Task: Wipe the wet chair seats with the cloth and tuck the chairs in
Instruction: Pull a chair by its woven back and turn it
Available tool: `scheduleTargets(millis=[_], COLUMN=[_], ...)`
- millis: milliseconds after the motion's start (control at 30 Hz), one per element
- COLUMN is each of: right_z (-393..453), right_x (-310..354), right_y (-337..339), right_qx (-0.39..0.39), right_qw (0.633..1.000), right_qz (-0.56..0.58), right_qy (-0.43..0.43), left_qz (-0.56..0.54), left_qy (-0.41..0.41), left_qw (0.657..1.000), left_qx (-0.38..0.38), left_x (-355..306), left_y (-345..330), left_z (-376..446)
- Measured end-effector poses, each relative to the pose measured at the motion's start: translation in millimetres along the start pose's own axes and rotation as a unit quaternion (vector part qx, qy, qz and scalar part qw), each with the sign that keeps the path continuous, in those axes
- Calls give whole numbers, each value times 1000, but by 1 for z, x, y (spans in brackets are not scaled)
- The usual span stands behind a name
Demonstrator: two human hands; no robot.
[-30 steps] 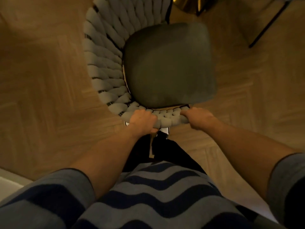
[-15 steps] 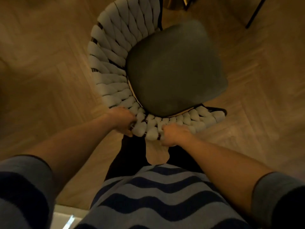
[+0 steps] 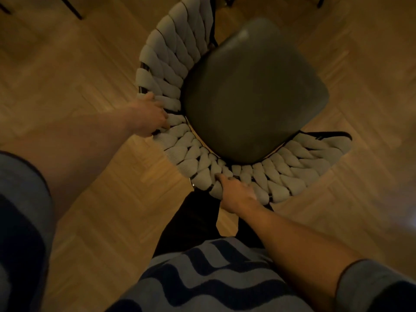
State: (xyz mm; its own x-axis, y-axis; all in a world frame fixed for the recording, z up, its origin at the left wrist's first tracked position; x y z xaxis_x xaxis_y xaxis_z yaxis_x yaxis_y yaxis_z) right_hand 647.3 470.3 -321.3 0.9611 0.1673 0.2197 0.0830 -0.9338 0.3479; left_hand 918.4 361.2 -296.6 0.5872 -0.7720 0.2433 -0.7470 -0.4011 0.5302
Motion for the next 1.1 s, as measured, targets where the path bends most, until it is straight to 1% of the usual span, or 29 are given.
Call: scheduleTargets(millis=[133, 267, 433, 600, 733, 833, 933, 967, 1000, 1033, 1067, 1100], right_z=[-2, -8, -16, -25, -22, -18, -20, -21, -21, -23, -26, -34], right_x=[-1, -18, -59, -109, -147, -162, -166, -166, -169, -172, -177, -180], right_y=[3, 8, 30, 74, 103, 110, 110, 111, 112, 114, 117, 124], right_qx=[-10, -7, -5, -2, -10, -19, -56, -70, -80, -95, -128, -194], right_qw=[1000, 998, 988, 965, 947, 936, 933, 936, 943, 956, 971, 972], right_qz=[-16, -55, -141, -254, -319, -349, -347, -335, -308, -259, -177, -72], right_qy=[17, 36, 57, 57, 40, 46, 75, 87, 93, 95, 101, 114], left_qz=[-6, -34, -143, -276, -353, -397, -449, -481, -541, -633, -722, -767], left_qy=[13, 39, 89, 139, 169, 186, 170, 168, 178, 214, 278, 369], left_qw=[1000, 999, 986, 951, 920, 897, 874, 858, 821, 744, 629, 507], left_qx=[-16, -15, -13, 28, 37, 55, 76, 68, 43, -5, -70, -136], left_x=[-4, -22, -71, -130, -170, -179, -175, -170, -165, -157, -148, -141], left_y=[3, 1, 10, 37, 68, 79, 81, 84, 85, 86, 82, 72], left_z=[-3, -7, -21, -22, -11, -6, -7, -10, -14, -21, -30, -43])
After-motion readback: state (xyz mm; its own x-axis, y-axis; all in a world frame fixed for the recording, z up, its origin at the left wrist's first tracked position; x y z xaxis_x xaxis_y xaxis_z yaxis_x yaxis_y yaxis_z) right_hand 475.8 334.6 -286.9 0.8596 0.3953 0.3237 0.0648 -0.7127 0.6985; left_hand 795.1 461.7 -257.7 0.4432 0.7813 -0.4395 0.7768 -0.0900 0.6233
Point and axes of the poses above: each hand's wrist, its own z-axis towards the middle knuckle, its own y-axis out of the back of the hand, x = y × z, the point moved 7 cm from there along z, towards the middle knuckle, and after that the axes turned 5 degrees about z, right-handed, at the moved point
